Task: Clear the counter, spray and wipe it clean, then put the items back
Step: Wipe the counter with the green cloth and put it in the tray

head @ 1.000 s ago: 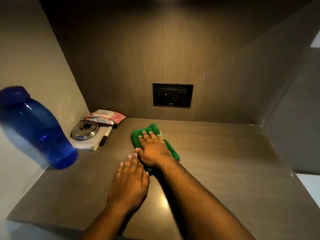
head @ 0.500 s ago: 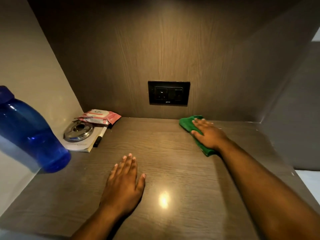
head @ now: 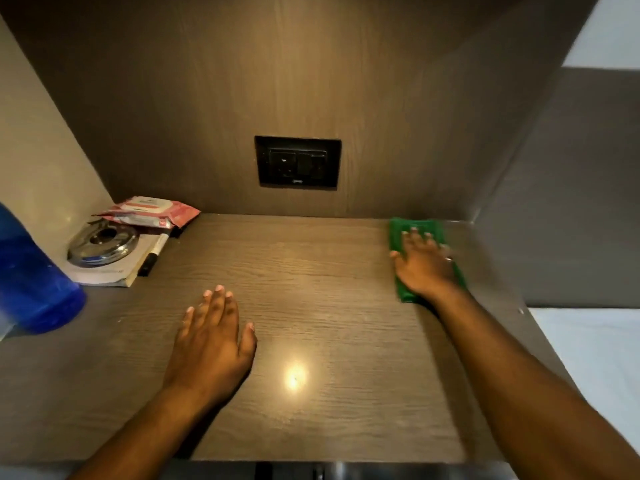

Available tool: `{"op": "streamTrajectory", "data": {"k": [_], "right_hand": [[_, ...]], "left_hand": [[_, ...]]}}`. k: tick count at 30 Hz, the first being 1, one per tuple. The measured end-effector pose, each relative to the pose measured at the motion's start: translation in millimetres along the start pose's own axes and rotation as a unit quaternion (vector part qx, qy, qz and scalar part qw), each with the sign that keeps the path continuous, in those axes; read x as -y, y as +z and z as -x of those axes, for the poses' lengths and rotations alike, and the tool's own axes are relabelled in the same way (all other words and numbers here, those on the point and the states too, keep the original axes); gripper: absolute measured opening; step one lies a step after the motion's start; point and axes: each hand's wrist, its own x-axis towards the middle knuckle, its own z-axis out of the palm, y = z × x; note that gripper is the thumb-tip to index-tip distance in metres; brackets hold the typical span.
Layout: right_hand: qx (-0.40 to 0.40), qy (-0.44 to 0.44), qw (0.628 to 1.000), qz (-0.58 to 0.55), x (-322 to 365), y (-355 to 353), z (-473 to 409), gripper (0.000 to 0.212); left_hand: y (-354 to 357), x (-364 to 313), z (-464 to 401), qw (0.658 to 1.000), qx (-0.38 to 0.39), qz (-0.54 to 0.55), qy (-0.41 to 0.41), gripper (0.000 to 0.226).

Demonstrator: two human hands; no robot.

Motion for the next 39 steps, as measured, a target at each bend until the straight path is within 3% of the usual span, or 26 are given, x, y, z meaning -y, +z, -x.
{"op": "streamTrajectory", "data": {"k": [3,5,7,10,15,19,22,24,26,30,34,39], "right_hand": [[0.016,-0.125,0.992,-0.014,33,9,9,0.070],[0.010,-0.142,0.989,-0.028,25,11,5,0.073],[0.014,-0.141,0.990,-0.023,0,8,-5,0.073],[-0.002,-0.092,0.996,-0.014,-53,-1,-34,0.069],[-0.023,-0.075,0.997,-0.024,-94,-2,-61,0.064],[-0.053,0.047,0.995,-0.064,-116,-4,-53,0.069],[-0.006,0.183,0.966,-0.185,-144,-10,-54,0.066],[0.005,0.180,0.961,-0.210,-149,-10,-53,0.060],[-0.004,0.127,0.979,-0.160,-142,-8,-46,0.064],[-0.013,0.034,0.998,-0.045,-120,-11,-2,0.064],[-0.013,-0.031,0.999,-0.027,-111,-5,100,0.071],[-0.004,0.010,1.000,-0.013,-133,0,218,0.076]], "left_hand": [[0,-34,-22,0.996,-0.020,-0.038,0.080,0.067],[6,-75,-54,0.985,-0.001,-0.044,0.167,0.065],[17,-117,-83,0.986,0.040,-0.031,0.160,0.063],[36,-142,-102,0.994,0.022,-0.024,0.101,0.071],[44,-135,-106,0.994,0.017,-0.038,0.104,0.074],[39,-137,-101,0.993,0.022,-0.035,0.110,0.068],[39,-139,-101,0.994,0.019,-0.032,0.104,0.068],[40,-141,-102,0.994,0.014,-0.027,0.102,0.069],[40,-141,-103,0.994,0.010,-0.026,0.102,0.069],[39,-140,-102,0.994,0.016,-0.036,0.104,0.069],[36,-140,-103,0.993,0.021,-0.040,0.106,0.069],[36,-141,-101,0.994,0.026,-0.029,0.104,0.070]]}}
